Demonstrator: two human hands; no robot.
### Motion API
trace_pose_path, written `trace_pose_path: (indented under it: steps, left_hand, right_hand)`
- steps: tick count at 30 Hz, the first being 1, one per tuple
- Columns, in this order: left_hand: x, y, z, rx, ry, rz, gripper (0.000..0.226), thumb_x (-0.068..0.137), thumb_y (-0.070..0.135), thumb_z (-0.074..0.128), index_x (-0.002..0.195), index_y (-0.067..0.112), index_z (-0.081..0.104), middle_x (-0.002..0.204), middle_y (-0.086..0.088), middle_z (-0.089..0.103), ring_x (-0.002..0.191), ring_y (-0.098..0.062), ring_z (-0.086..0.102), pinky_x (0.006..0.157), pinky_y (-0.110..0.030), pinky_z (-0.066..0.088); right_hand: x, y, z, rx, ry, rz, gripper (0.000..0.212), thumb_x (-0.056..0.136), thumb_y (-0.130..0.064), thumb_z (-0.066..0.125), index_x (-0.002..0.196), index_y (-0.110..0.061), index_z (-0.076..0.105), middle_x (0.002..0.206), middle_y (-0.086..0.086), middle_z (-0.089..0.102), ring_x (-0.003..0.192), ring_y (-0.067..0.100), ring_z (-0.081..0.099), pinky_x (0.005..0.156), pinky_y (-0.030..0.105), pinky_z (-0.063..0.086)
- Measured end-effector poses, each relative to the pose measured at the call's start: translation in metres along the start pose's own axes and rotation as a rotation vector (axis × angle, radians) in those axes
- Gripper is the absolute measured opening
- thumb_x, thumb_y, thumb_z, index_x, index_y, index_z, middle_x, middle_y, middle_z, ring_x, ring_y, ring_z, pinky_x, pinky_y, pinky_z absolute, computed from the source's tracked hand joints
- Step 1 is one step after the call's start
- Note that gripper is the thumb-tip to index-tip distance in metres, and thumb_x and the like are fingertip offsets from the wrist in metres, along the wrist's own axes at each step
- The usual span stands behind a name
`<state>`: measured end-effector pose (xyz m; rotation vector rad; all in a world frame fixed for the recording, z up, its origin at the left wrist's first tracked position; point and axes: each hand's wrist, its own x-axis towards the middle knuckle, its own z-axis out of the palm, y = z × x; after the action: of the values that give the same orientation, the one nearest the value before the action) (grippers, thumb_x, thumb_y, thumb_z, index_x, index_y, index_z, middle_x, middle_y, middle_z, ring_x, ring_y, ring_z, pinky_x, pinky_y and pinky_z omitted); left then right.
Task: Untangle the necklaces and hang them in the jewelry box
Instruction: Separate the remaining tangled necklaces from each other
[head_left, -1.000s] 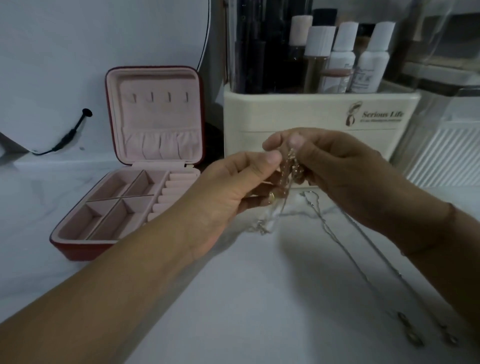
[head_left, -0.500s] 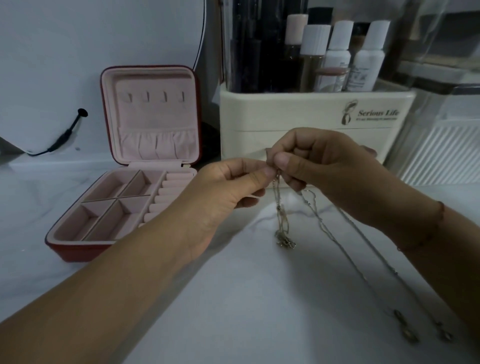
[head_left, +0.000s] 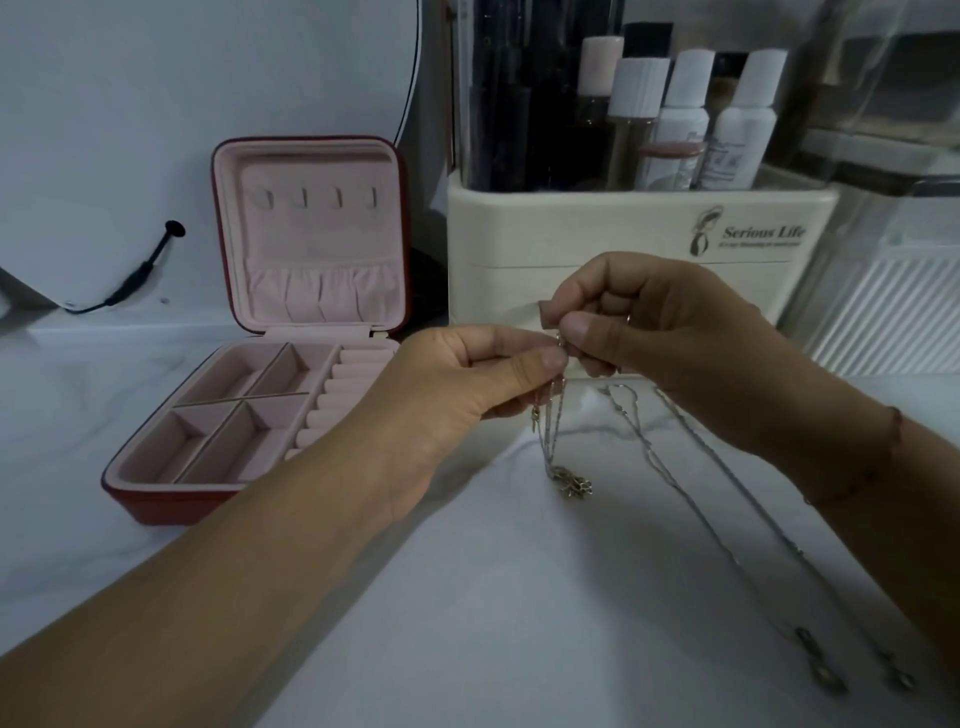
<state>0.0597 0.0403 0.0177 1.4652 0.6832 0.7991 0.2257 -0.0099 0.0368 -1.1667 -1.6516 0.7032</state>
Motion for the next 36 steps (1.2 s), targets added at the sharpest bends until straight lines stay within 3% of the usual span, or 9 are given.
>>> trace_pose_path:
  steps: [6,10,15,19,23,30,36]
  left_hand:
    - [0.0021,-0.0005,-0.0023,-0.012,0.07,0.019,0.023,0.068,0.03,0.068,0.083,0.013,0.075,0.075,-0.002,0.069,0.074,-0.011,0.062,0.087,-0.033,0.052]
    - [0.0017,-0.0008,-0.0024,0.048,0.093,0.017,0.007,0.08,0.017,0.068,0.081,0.015,0.075,0.075,-0.002,0.07,0.075,-0.009,0.062,0.09,-0.034,0.051]
    - [0.0023,-0.0015,-0.0028,0.065,0.104,0.011,0.003,0.077,0.016,0.072,0.074,0.017,0.073,0.074,-0.001,0.068,0.076,-0.013,0.06,0.09,-0.034,0.051]
    - [0.0033,-0.0038,-0.0021,0.063,0.083,0.005,0.013,0.081,0.013,0.066,0.07,0.017,0.072,0.07,0.0,0.066,0.074,-0.012,0.059,0.088,-0.035,0.05]
    - [0.0038,-0.0045,-0.0006,0.077,0.064,-0.008,0.012,0.081,0.017,0.065,0.072,0.017,0.072,0.068,0.002,0.065,0.072,-0.008,0.059,0.087,-0.036,0.05]
    - [0.0024,-0.0032,-0.0005,0.063,0.038,-0.01,0.026,0.086,0.022,0.059,0.063,0.019,0.071,0.066,0.003,0.065,0.072,-0.009,0.06,0.091,-0.041,0.05]
    - [0.0045,-0.0044,-0.0017,0.087,0.061,0.012,0.012,0.085,0.018,0.063,0.083,0.012,0.073,0.076,-0.001,0.067,0.078,-0.011,0.061,0.088,-0.035,0.05]
  right_hand:
    - [0.0005,0.0009,-0.0012,-0.019,0.019,0.052,0.008,0.085,-0.008,0.063,0.092,-0.008,0.066,0.068,0.0,0.064,0.061,0.008,0.054,0.061,0.018,0.047]
    - [0.0006,0.0021,-0.0015,-0.082,0.033,0.117,0.011,0.079,-0.015,0.07,0.089,-0.01,0.07,0.076,0.02,0.067,0.057,0.009,0.053,0.058,0.02,0.047]
    - [0.0009,0.0013,-0.0007,-0.044,0.044,0.13,0.029,0.064,-0.033,0.07,0.08,-0.008,0.068,0.057,0.006,0.057,0.052,0.011,0.049,0.054,0.023,0.043]
    - [0.0008,0.0037,-0.0003,0.02,-0.016,0.158,0.025,0.067,-0.031,0.069,0.08,-0.009,0.067,0.054,-0.001,0.057,0.052,0.009,0.05,0.064,0.03,0.046]
    - [0.0007,0.0062,0.0006,0.094,-0.097,0.202,0.018,0.07,-0.023,0.069,0.081,-0.009,0.067,0.053,0.0,0.053,0.053,0.01,0.046,0.057,0.021,0.041]
    - [0.0004,0.0061,0.0001,0.13,-0.142,0.276,0.018,0.066,-0.029,0.071,0.078,-0.016,0.072,0.056,0.004,0.046,0.055,0.014,0.038,0.055,0.022,0.035]
    - [0.0015,0.0085,0.0016,0.185,-0.027,0.263,0.02,0.065,-0.029,0.07,0.075,-0.012,0.068,0.069,0.02,0.053,0.056,0.011,0.042,0.063,0.026,0.037]
